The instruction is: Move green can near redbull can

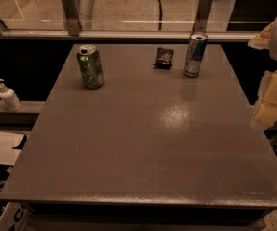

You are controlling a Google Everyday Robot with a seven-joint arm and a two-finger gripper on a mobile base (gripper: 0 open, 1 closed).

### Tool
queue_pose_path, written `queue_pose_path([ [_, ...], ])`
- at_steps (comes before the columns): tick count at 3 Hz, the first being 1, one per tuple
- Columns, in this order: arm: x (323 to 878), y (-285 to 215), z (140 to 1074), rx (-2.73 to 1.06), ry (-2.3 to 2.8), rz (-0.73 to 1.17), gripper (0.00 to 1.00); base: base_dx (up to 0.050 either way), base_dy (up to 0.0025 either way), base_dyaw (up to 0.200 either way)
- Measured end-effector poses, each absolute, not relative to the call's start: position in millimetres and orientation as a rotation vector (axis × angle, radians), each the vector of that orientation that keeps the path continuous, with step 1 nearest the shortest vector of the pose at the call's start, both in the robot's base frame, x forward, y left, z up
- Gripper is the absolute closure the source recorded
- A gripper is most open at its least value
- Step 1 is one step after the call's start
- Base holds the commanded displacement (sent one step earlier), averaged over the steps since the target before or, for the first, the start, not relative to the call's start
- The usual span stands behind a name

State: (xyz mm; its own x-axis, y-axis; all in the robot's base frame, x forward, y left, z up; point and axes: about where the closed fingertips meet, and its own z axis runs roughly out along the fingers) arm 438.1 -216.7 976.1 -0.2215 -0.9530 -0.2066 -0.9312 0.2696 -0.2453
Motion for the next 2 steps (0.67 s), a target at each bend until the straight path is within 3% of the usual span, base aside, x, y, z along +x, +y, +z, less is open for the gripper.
queue_pose_path([
  [2, 434, -206, 966, -1.711, 2.223, -0.027, 0.00, 0.000, 0.00000, 0.000],
])
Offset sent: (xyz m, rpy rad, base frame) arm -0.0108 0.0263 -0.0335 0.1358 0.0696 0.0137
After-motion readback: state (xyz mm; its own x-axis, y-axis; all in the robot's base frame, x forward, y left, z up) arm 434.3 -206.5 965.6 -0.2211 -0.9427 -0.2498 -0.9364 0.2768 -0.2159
